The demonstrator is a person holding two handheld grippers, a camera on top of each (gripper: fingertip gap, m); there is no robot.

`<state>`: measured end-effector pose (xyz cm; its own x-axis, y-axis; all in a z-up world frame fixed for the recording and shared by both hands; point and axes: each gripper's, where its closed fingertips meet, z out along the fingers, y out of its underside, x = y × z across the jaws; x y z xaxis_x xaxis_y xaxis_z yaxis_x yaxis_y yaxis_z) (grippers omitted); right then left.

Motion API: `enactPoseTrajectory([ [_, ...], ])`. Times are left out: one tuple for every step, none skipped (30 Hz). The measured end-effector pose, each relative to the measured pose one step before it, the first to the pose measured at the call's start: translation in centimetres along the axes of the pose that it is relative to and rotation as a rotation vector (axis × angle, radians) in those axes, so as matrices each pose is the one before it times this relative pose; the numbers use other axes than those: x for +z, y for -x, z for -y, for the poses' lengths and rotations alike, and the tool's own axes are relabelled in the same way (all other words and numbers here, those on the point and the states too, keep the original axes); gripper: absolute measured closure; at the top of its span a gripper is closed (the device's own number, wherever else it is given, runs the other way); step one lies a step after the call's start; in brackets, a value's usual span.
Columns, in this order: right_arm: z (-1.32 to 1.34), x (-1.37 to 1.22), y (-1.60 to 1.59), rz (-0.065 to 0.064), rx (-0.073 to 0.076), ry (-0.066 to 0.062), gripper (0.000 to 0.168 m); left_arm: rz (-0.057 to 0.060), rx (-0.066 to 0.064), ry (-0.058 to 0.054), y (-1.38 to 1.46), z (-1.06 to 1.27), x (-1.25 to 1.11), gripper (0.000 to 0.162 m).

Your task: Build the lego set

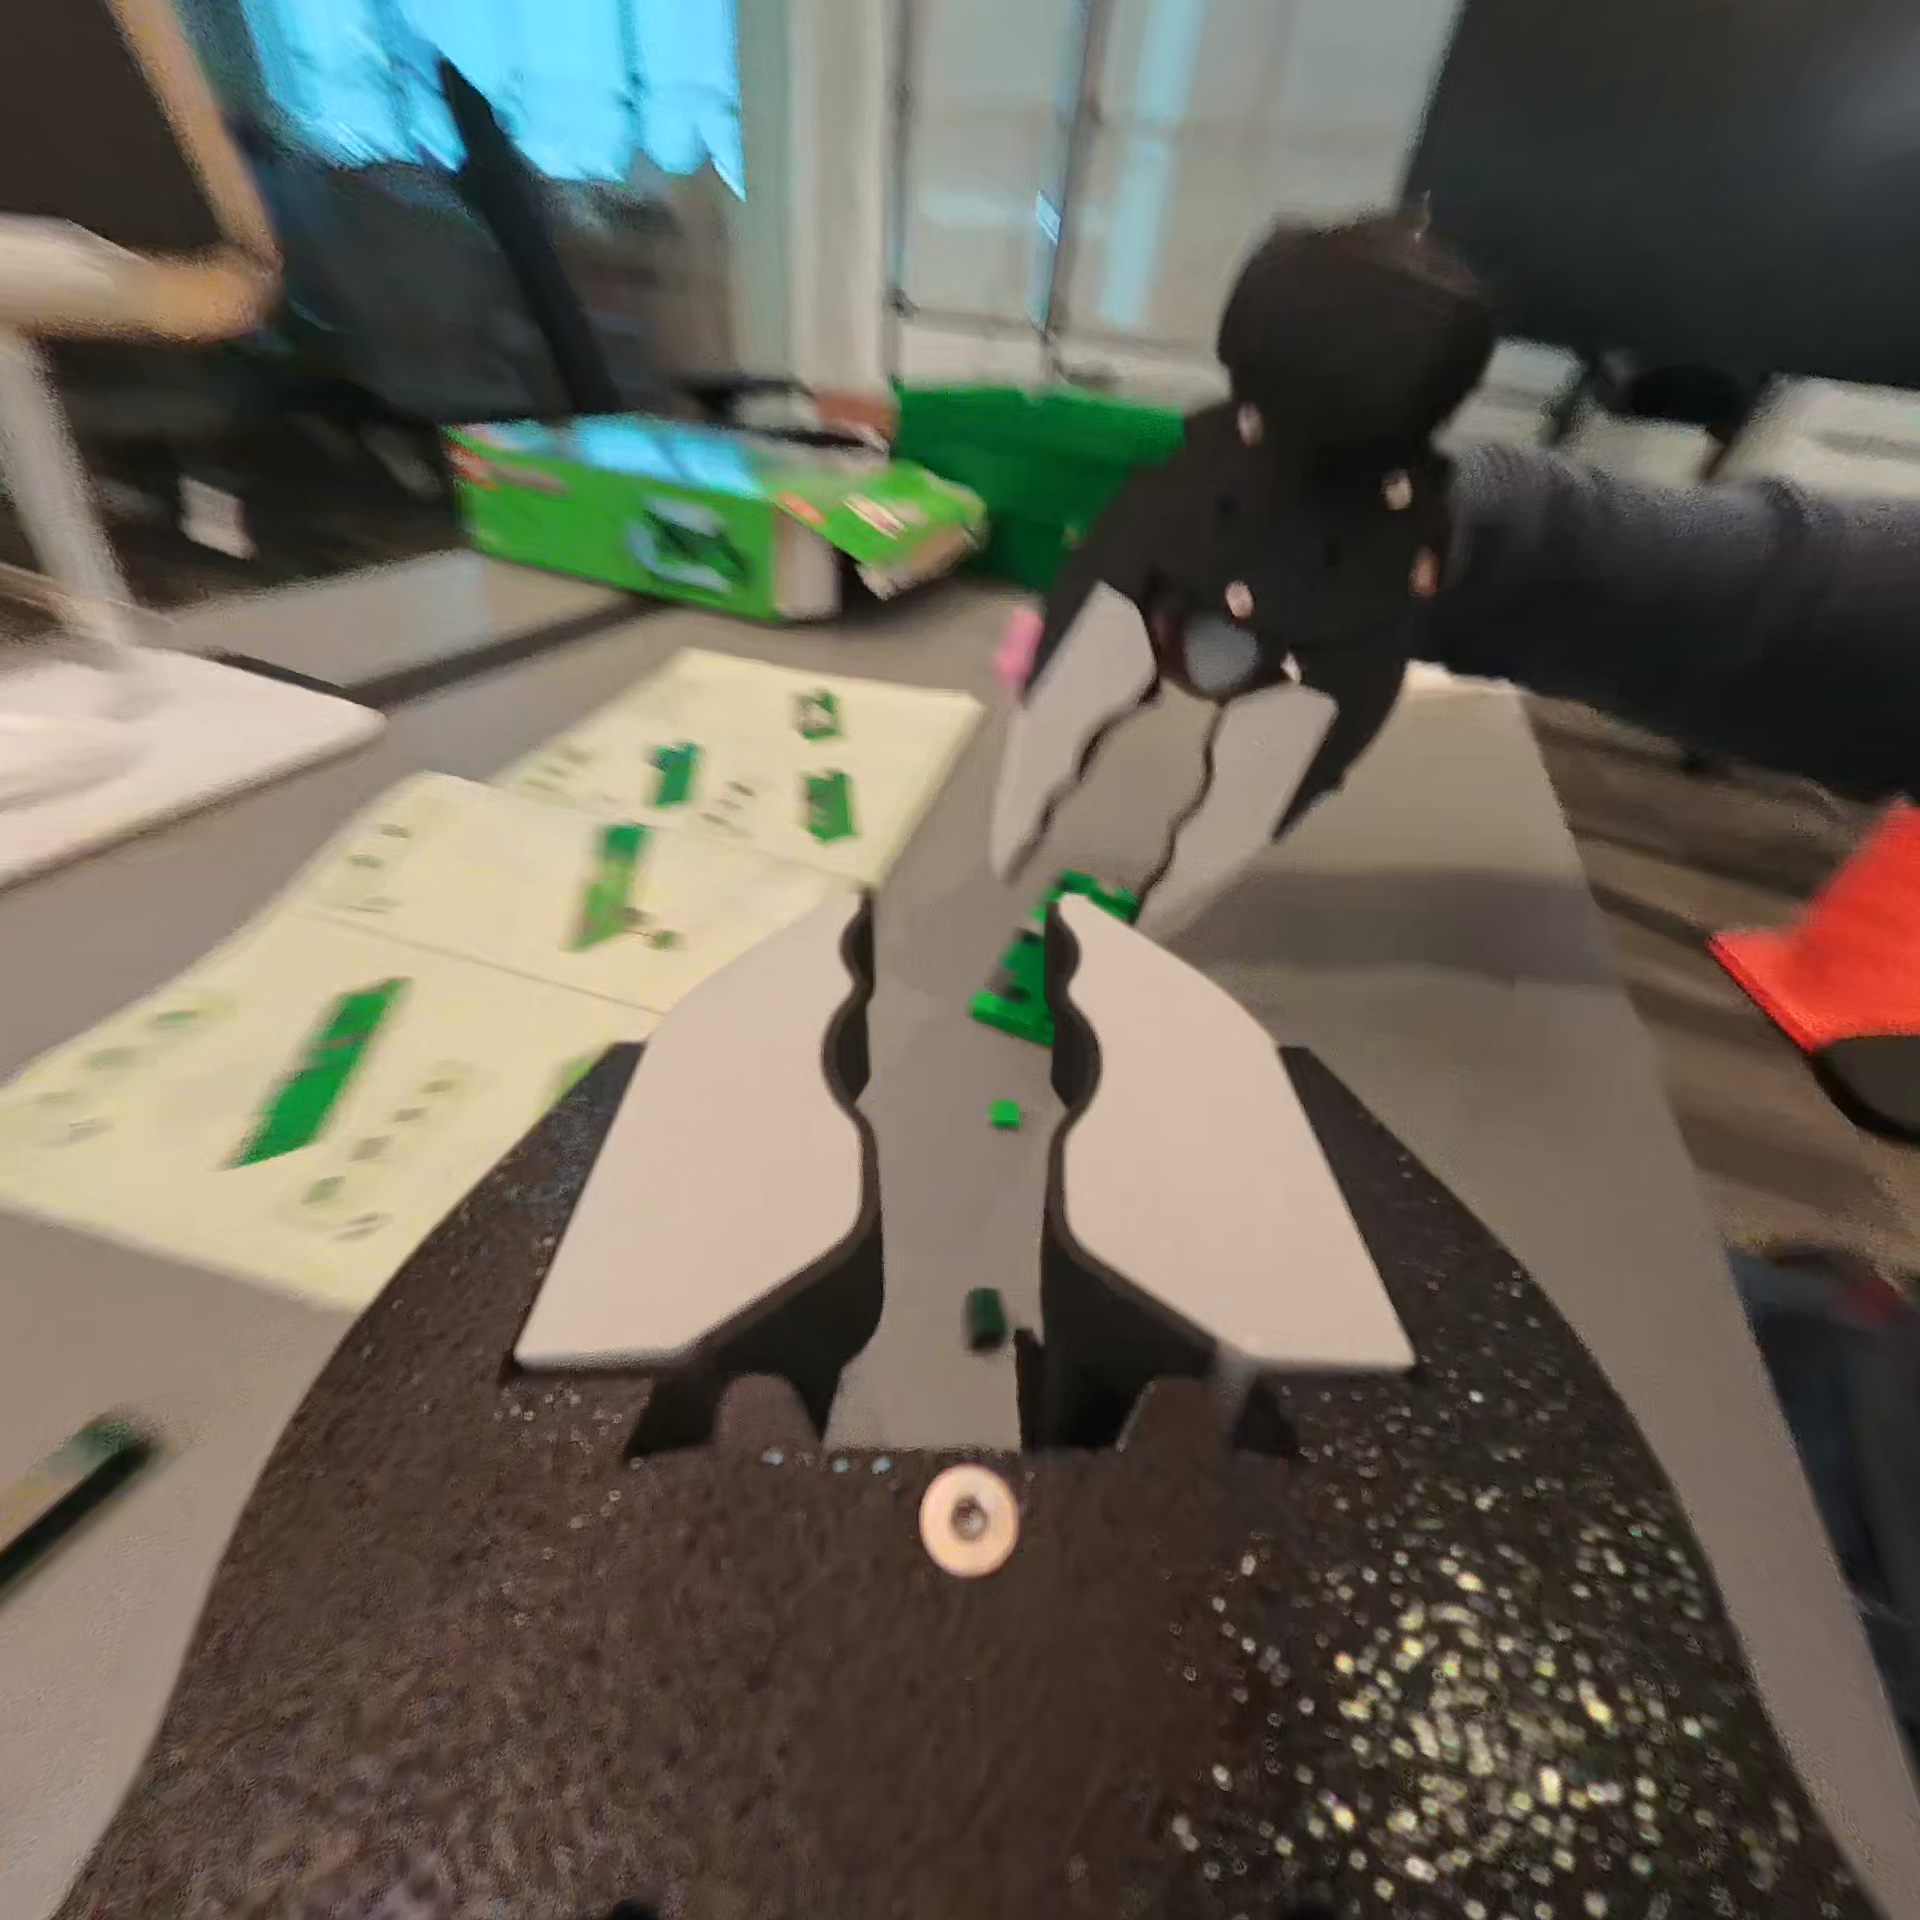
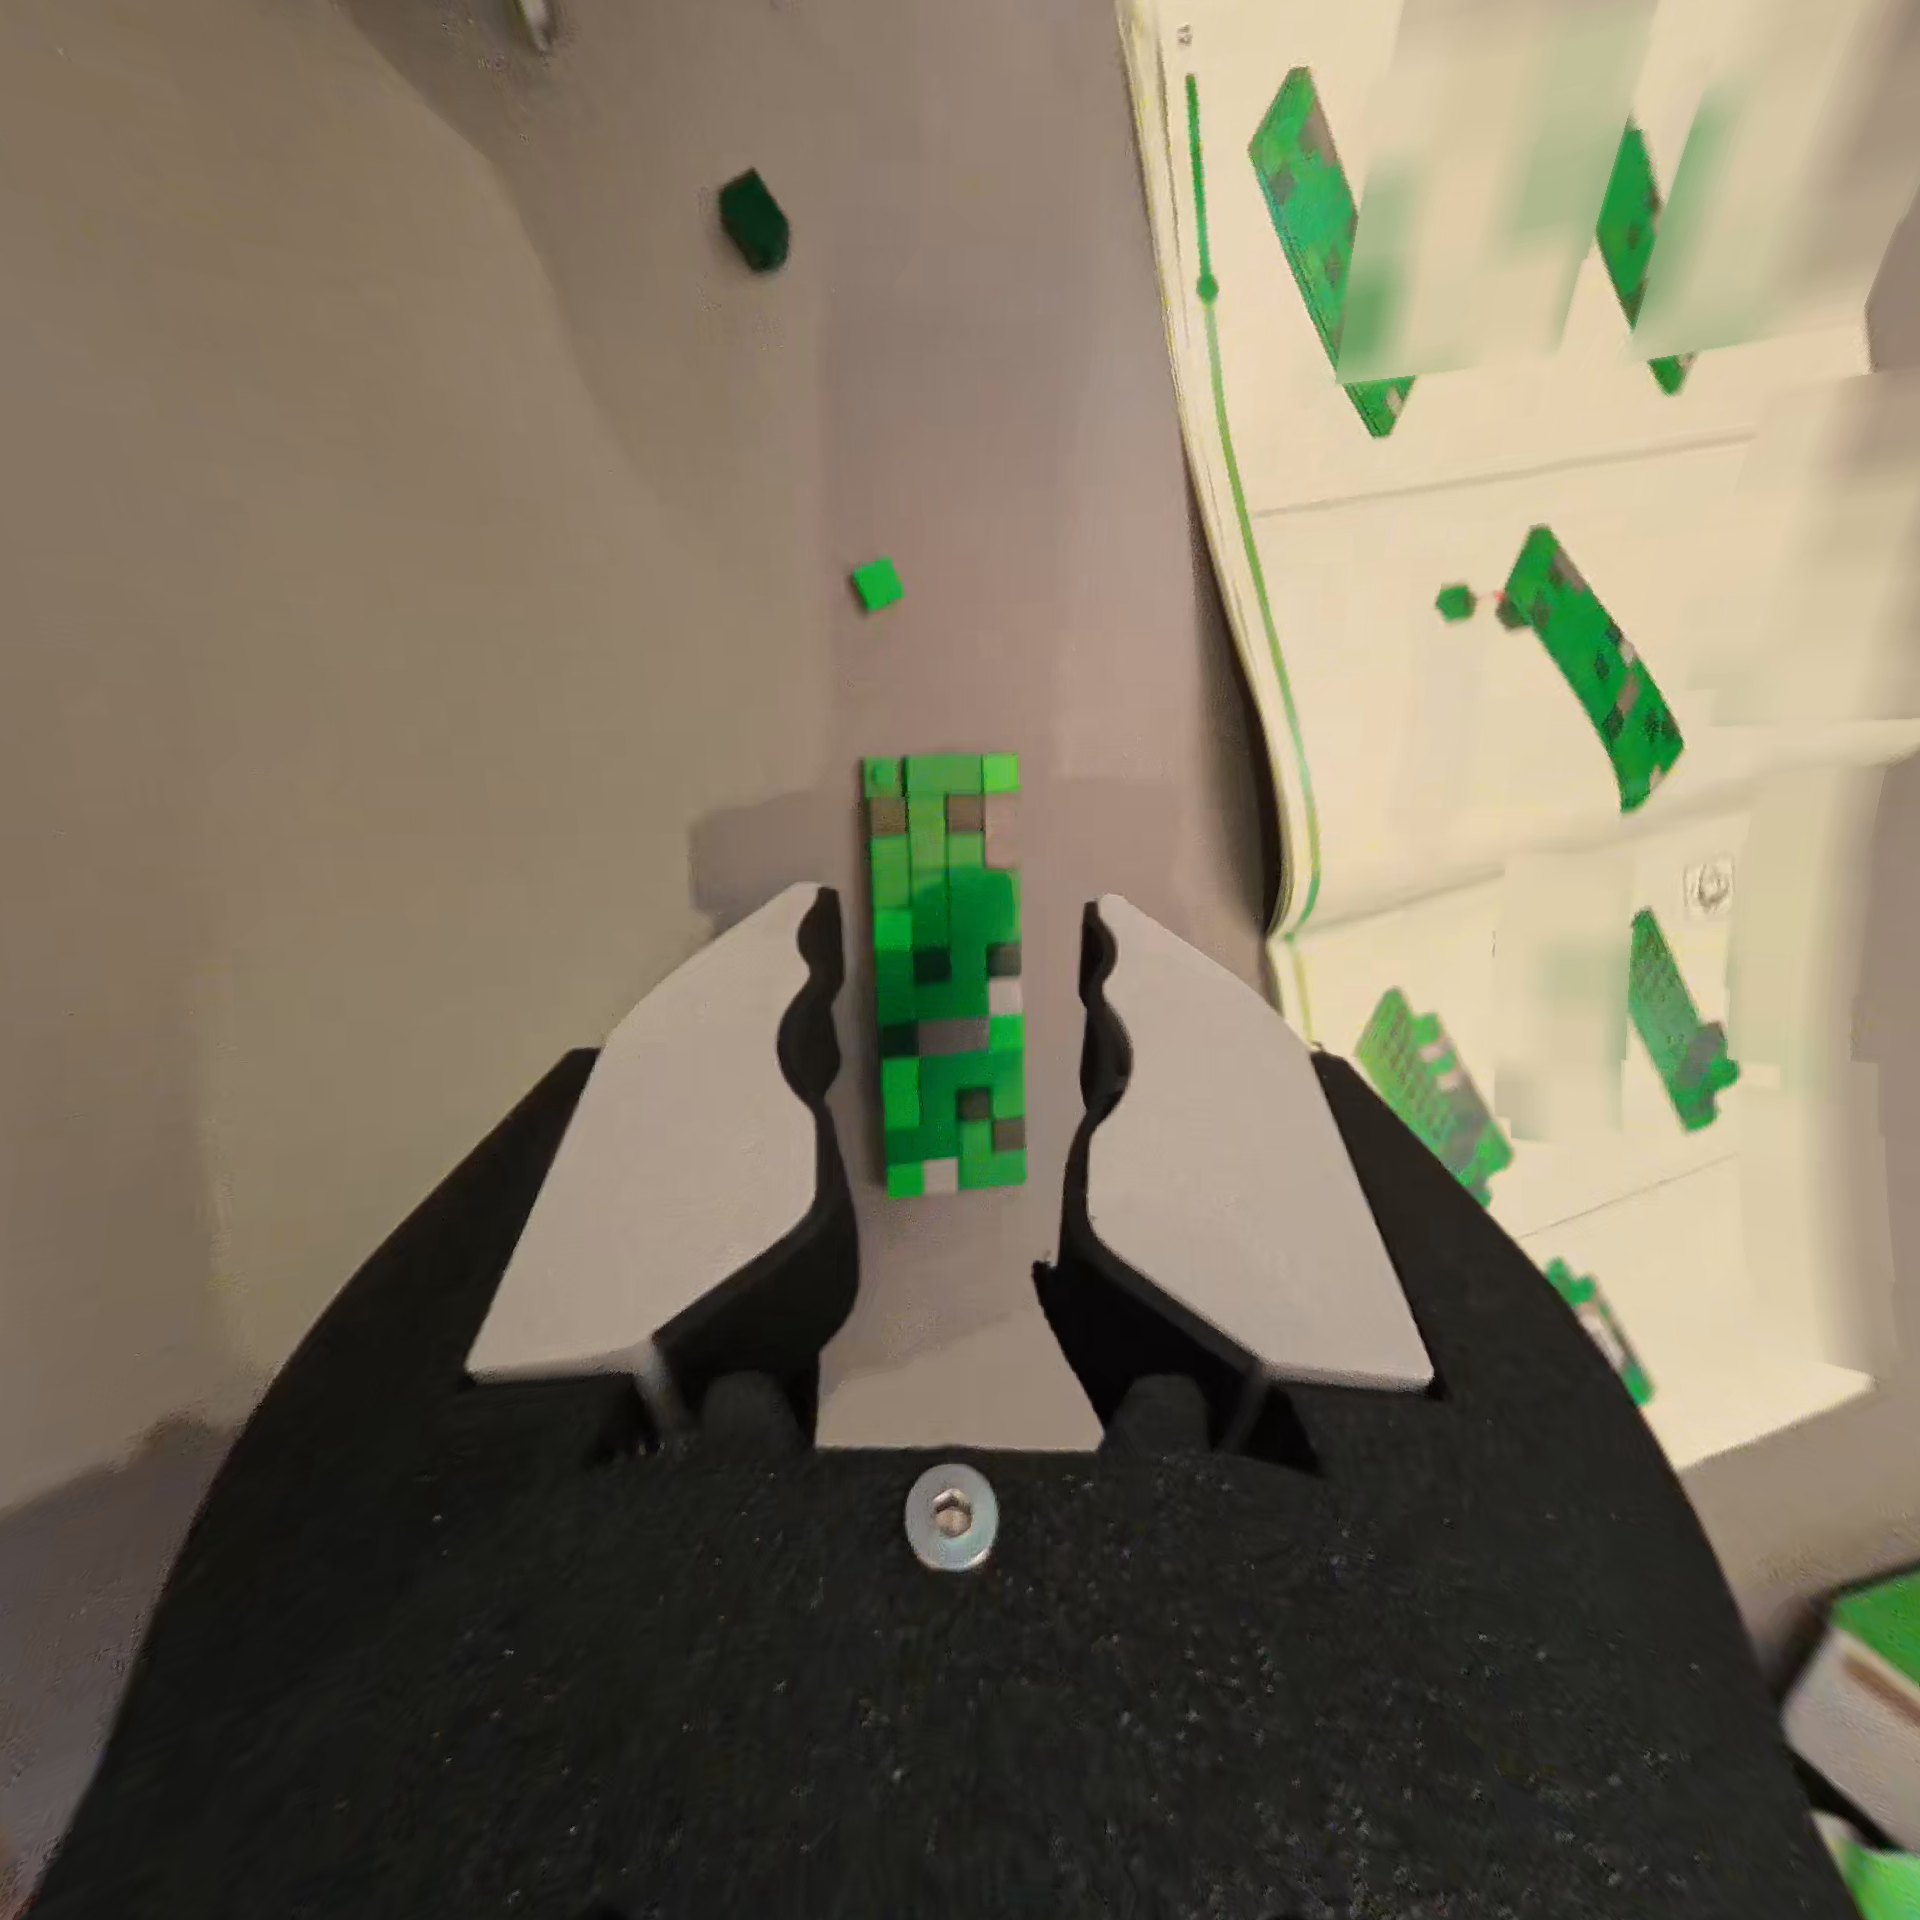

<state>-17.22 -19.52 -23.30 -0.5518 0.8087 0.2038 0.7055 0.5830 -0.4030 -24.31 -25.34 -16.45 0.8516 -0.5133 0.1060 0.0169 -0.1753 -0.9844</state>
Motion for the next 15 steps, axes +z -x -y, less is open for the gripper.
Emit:
enactPoseTrajectory([
  [-0.608,-0.443,0.227,-0.0227,0.0126,-0.0595,0.123,-0.0613,0.0100,0.0892,-1.063,-1.142,1.409,0.125],
  [-0.405,-0.481,0.175,-0.0314,0.0064,-0.0618,0.122,-0.0465,0.0293,0.0956,-0.828,-1.083,1.449,0.120],
  [-0.211,-0.506,0.170,-0.0328,0.0032,-0.0611,0.119,-0.0208,0.0496,0.0806,-0.444,-0.736,1.365,0.115],
  [-0.103,-0.496,0.078,-0.0382,0.0057,-0.0529,0.118,-0.0042,0.0611,0.0607,-0.198,-0.342,1.193,0.113],
  [-0.141,-0.450,0.127,-0.0321,0.0096,-0.0374,0.118,0.0033,0.0569,0.0494,-0.001,-0.089,1.019,0.113],
  [-0.146,-0.360,0.216,-0.0206,0.0121,-0.0262,0.117,0.0039,0.0463,0.0442,0.127,0.046,0.845,0.111],
  [-0.148,-0.272,0.175,-0.0217,0.0111,-0.0208,0.115,-0.0024,0.0339,0.0416,0.163,0.056,0.758,0.109],
  [-0.156,-0.219,0.181,-0.0190,0.0037,-0.0168,0.114,-0.0146,0.0198,0.0427,0.081,-0.009,0.710,0.105],
  [-0.109,-0.196,0.277,-0.0106,-0.0015,-0.0182,0.114,-0.0264,0.0087,0.0464,-0.035,-0.130,0.689,0.104],
  [-0.062,-0.171,0.278,-0.0058,0.0015,-0.0188,0.114,-0.0259,0.0056,0.0478,-0.015,-0.222,0.663,0.103],
  [-0.057,-0.163,0.195,-0.0052,0.0049,-0.0166,0.114,-0.0196,0.0084,0.0506,0.044,-0.327,0.595,0.102],
  [-0.092,-0.161,0.179,-0.0016,0.0032,-0.0136,0.113,-0.0130,0.0130,0.0468,0.078,-0.330,0.505,0.101],
  [-0.158,-0.183,0.105,-0.0026,0.0019,-0.0095,0.113,-0.0111,0.0159,0.0313,0.024,-0.173,0.375,0.100],
  [-0.173,-0.189,0.065,-0.0011,0.0035,-0.0081,0.113,-0.0127,0.0078,0.0169,-0.004,-0.047,0.311,0.100],
  [-0.165,-0.173,0.070,0.0023,0.0064,-0.0087,0.113,-0.0189,-0.0053,0.0110,-0.070,-0.028,0.269,0.100],
])
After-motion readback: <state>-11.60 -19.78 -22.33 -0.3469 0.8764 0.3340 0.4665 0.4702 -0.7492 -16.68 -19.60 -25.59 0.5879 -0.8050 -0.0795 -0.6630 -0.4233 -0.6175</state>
